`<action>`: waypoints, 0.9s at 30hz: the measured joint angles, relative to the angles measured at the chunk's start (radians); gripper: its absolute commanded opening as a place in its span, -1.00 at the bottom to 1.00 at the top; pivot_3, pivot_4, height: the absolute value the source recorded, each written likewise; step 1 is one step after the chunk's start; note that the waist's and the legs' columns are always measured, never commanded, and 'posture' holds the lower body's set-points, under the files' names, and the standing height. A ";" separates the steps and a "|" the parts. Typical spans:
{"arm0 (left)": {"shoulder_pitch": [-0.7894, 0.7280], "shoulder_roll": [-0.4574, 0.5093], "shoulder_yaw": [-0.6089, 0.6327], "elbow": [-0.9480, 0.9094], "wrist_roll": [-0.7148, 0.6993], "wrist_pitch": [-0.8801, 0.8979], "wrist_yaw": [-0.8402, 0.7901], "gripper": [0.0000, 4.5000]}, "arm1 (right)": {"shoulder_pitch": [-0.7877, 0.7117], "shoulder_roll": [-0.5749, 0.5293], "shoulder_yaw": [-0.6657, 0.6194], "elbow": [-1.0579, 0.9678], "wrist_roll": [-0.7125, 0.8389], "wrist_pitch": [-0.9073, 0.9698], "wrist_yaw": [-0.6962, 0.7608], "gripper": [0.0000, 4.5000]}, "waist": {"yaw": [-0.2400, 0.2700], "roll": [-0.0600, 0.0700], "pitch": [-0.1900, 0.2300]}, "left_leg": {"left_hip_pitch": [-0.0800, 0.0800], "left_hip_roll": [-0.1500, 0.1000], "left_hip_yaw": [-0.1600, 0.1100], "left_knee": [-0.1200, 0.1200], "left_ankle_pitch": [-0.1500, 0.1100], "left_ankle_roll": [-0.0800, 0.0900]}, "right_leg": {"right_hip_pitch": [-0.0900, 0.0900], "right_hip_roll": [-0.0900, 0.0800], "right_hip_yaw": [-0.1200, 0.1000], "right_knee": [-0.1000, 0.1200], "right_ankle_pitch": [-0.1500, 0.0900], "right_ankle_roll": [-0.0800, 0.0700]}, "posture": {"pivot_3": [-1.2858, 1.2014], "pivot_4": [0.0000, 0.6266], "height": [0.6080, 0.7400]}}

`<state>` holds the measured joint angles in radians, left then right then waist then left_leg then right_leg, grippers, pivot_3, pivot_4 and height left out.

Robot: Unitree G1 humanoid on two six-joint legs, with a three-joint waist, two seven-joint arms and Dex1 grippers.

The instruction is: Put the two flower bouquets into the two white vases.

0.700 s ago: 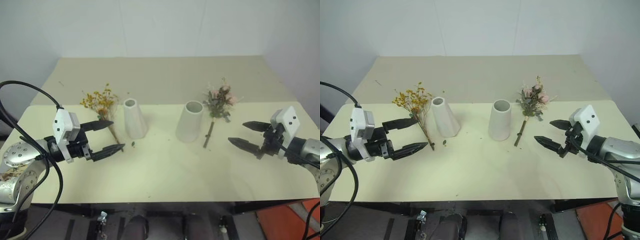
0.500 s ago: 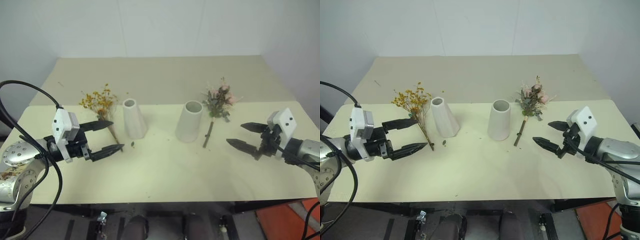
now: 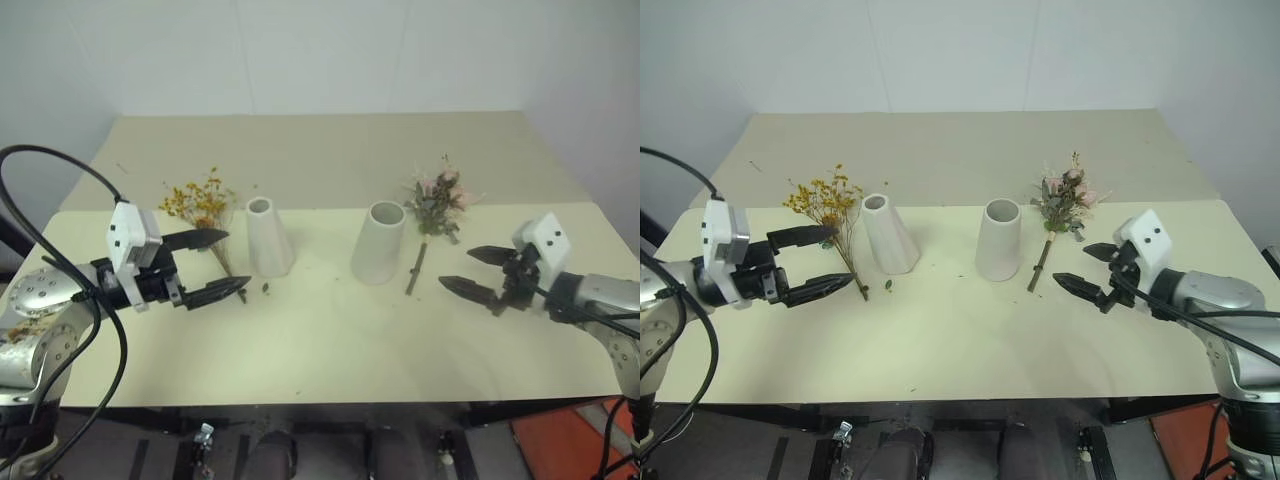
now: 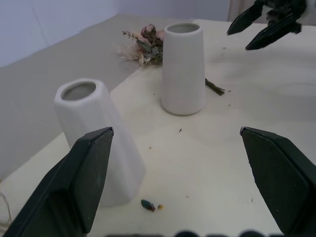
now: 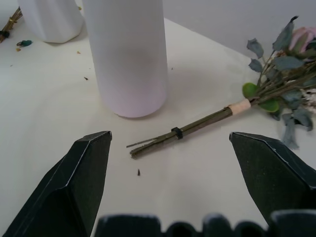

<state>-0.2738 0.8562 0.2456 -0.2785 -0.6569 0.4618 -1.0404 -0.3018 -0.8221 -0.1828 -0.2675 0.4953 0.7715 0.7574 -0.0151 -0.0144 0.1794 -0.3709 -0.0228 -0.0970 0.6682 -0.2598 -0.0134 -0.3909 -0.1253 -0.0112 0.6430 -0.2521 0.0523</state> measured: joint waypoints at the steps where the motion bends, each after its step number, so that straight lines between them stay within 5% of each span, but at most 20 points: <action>1: -0.037 -0.005 -0.024 0.018 0.008 0.000 -0.001 1.00 | -0.051 0.020 0.019 0.021 -0.004 0.060 -0.045 0.99 | -0.001 0.000 0.000 | 0.000 0.000 0.000 0.000 0.000 -0.001 | 0.000 0.000 0.000 0.000 0.000 0.000 | 0.03 -0.52 1.00; 10: -0.187 -0.044 -0.131 0.121 0.050 -0.002 -0.050 1.00 | -0.317 0.179 0.088 0.245 -0.081 0.386 -0.320 0.99 | -0.004 -0.001 0.000 | -0.013 0.000 0.000 0.000 0.002 -0.003 | -0.016 0.001 0.002 0.004 0.002 -0.001 | 0.03 -0.52 1.00; 22: -0.271 -0.092 -0.190 0.202 0.100 -0.029 -0.122 1.00 | -0.455 0.327 0.138 0.500 -0.210 0.320 -0.437 0.99 | -0.020 0.000 0.000 | -0.014 0.000 0.001 0.000 0.003 -0.003 | -0.018 0.001 0.002 0.005 0.002 -0.001 | 0.03 -0.52 1.00; 27: -0.271 -0.098 -0.190 0.206 0.105 -0.030 -0.129 1.00 | -0.463 0.338 0.190 0.552 -0.270 0.220 -0.434 0.46 | -0.030 -0.001 0.000 | -0.013 0.000 0.001 0.000 0.004 -0.004 | -0.017 0.001 0.003 0.005 0.005 -0.001 | 0.03 -0.52 1.00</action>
<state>-0.5451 0.7577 0.0559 -0.0725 -0.5518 0.4319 -1.1690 -0.7645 -0.4838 0.0067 0.2847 0.2249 0.9919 0.3238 -0.0454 -0.0149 0.1797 -0.3839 -0.0230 -0.0957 0.6684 -0.2562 -0.0170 -0.4075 -0.1244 -0.0084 0.6479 -0.2471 0.0513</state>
